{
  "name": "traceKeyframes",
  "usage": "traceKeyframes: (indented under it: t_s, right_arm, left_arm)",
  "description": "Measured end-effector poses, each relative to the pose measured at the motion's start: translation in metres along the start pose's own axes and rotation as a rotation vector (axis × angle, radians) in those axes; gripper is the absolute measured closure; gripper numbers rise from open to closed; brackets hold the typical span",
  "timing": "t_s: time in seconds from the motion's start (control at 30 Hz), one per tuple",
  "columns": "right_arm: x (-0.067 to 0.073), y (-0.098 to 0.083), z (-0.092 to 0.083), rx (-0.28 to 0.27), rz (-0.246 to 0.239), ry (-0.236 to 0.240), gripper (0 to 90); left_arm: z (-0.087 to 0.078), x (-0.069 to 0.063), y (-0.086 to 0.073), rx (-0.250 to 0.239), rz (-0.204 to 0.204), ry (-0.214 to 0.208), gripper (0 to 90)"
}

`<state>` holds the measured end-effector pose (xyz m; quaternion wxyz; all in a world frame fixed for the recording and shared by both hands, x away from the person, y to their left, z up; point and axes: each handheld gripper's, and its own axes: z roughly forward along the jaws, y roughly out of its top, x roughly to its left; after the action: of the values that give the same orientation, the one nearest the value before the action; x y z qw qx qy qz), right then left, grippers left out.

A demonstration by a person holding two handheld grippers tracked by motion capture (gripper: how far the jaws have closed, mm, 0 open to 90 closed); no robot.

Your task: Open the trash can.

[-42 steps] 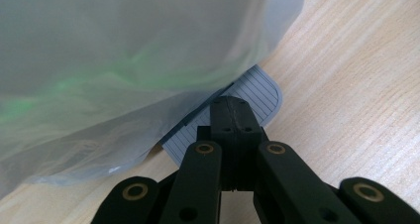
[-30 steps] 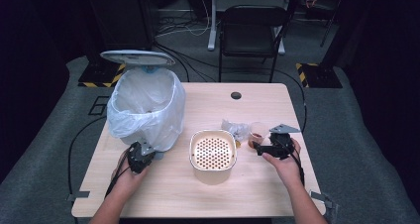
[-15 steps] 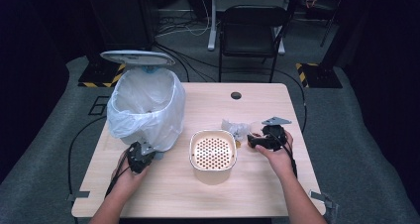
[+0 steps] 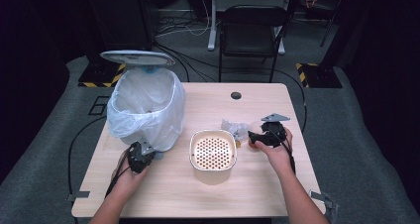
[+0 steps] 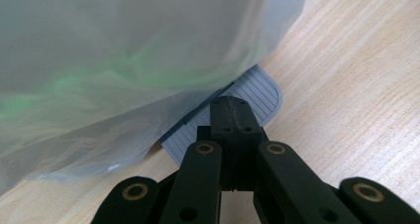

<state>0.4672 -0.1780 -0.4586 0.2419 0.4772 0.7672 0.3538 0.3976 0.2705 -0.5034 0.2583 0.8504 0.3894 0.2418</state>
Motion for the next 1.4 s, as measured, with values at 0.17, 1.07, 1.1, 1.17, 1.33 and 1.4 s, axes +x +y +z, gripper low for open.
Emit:
traceKeyframes:
  t_s: [0.17,1.07,1.1,1.17,1.33,1.4]
  right_arm:
    - [-0.014,0.000,-0.004,0.019,0.009,-0.032,21.1]
    - [-0.064,-0.011,-0.015,0.038,0.117,-0.148,19.6]
    - [-0.063,-0.011,-0.015,0.039,0.116,-0.152,18.8]
    - [-0.063,-0.010,-0.017,0.031,0.103,-0.159,15.4]
    - [-0.062,-0.004,-0.024,0.000,0.097,-0.158,13.9]
    - [-0.061,-0.001,-0.028,-0.008,0.097,-0.160,13.8]
  left_arm:
    - [0.000,0.000,0.000,-0.004,-0.004,0.000,90.0]
    - [0.000,-0.001,0.000,-0.005,-0.004,0.004,90.0]
    - [0.001,-0.001,0.000,-0.010,-0.007,0.004,90.0]
    - [0.001,-0.001,0.000,-0.014,-0.011,0.003,90.0]
    - [0.001,-0.001,0.000,-0.012,-0.009,0.004,90.0]
    - [0.001,-0.001,0.000,-0.013,-0.011,0.003,90.0]
